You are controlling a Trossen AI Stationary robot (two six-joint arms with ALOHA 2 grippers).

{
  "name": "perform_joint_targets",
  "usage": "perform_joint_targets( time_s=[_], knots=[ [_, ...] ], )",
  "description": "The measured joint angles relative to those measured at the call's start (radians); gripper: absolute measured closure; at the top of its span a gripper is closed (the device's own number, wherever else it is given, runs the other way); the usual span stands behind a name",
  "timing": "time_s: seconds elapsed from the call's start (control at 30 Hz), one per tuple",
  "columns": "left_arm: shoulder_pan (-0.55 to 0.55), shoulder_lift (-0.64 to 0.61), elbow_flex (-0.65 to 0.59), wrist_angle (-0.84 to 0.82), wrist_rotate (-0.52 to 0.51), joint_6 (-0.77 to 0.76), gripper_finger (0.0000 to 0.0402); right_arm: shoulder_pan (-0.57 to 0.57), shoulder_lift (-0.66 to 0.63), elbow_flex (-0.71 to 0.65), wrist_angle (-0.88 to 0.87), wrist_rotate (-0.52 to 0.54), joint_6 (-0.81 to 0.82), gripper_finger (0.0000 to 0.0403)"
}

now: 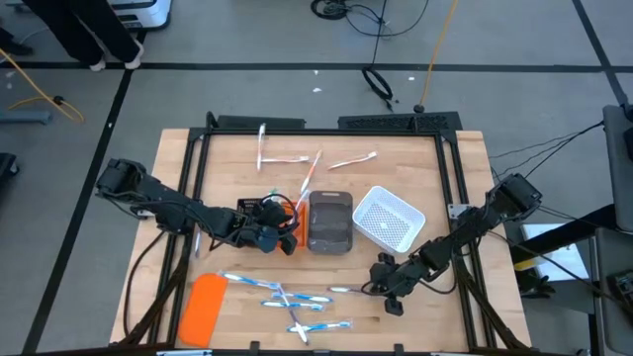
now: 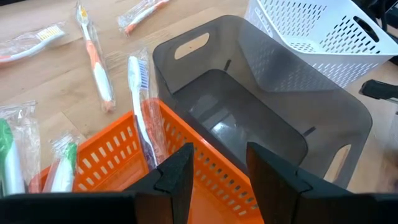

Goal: Pick & Place Toothbrushes
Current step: Put the violet toothbrush into the orange bin

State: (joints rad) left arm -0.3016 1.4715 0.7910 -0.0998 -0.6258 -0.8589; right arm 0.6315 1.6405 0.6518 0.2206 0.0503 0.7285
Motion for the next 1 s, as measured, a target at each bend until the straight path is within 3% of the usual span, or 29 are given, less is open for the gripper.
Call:
perform_joint_targets(
  time_s=[0.3, 0.57, 0.8, 1.0],
  knots=[
    [0.0, 0.0, 0.0, 0.0, 0.001, 0.008, 0.0254, 0.002, -0.057, -0.004, -0.029, -0.031, -0.008, 0.0403],
    [0.0, 0.0, 0.0, 0.051, 0.034, 0.046, 0.0254, 0.0, -0.2, -0.003, -0.115, 0.04, -0.075, 0.0402],
    [0.0, 0.0, 0.0, 0.183, 0.12, 0.156, 0.0254, -0.016, -0.307, -0.003, -0.127, 0.058, -0.138, 0.0402],
    [0.0, 0.0, 0.0, 0.367, 0.255, 0.303, 0.0254, -0.058, -0.367, -0.001, -0.124, 0.058, -0.176, 0.0402]
  ],
)
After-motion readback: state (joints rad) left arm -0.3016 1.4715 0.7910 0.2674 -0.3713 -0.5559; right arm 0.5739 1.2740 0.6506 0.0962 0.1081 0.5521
